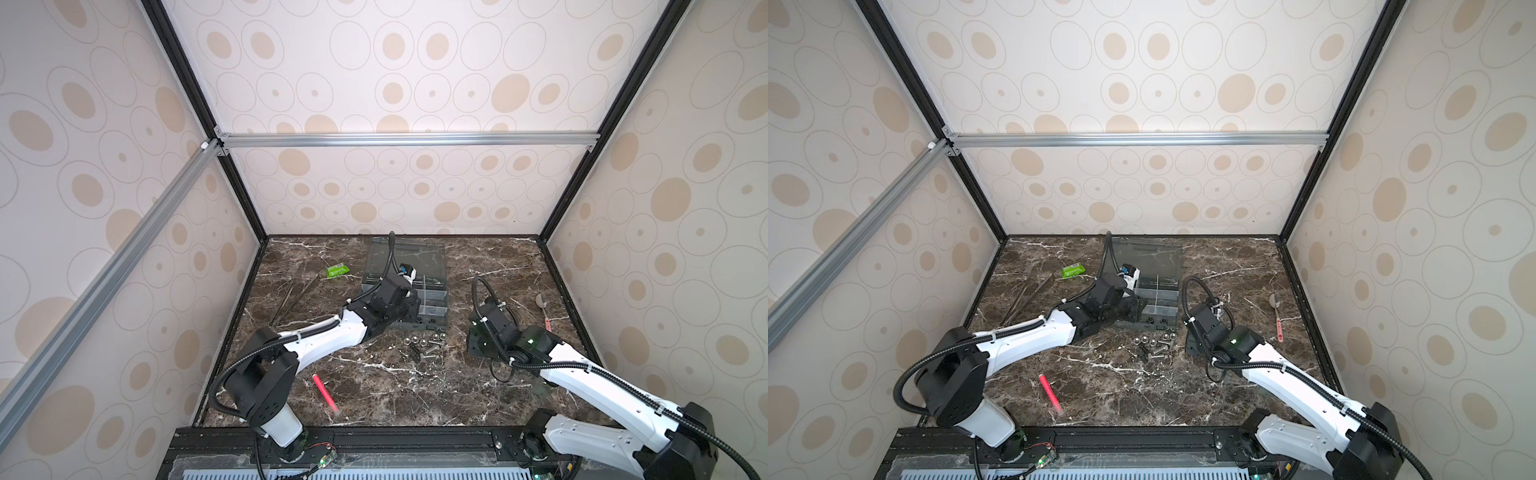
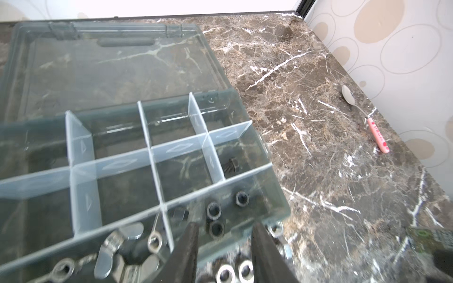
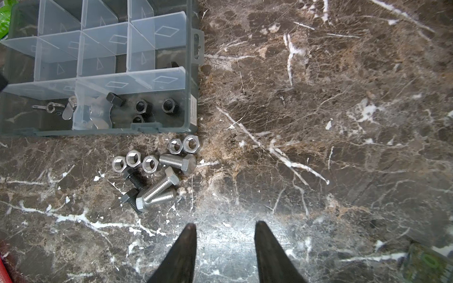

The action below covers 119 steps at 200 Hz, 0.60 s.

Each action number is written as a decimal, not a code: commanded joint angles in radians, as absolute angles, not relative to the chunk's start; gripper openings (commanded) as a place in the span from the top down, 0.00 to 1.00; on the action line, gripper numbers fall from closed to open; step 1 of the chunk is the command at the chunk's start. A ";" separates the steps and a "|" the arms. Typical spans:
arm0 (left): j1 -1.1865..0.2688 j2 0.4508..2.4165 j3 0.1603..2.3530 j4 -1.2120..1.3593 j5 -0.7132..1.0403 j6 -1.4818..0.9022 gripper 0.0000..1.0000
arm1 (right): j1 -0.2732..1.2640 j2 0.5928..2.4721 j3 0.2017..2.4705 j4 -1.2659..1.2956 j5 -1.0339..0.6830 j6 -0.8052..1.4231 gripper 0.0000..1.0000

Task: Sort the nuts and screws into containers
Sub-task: 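Withdraw the left gripper from the organizer back toward the robot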

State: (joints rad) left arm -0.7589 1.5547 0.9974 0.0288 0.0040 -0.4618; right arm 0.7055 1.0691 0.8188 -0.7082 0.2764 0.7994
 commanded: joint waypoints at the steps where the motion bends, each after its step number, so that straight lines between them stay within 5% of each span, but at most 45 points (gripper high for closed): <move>1: -0.752 1.454 0.914 0.073 0.004 -0.524 0.62 | 0.705 1.082 0.827 -0.693 0.258 0.801 0.58; 119: -0.753 1.017 0.521 0.092 -0.085 -0.647 0.57 | 0.705 1.147 0.828 -0.637 0.193 0.801 0.58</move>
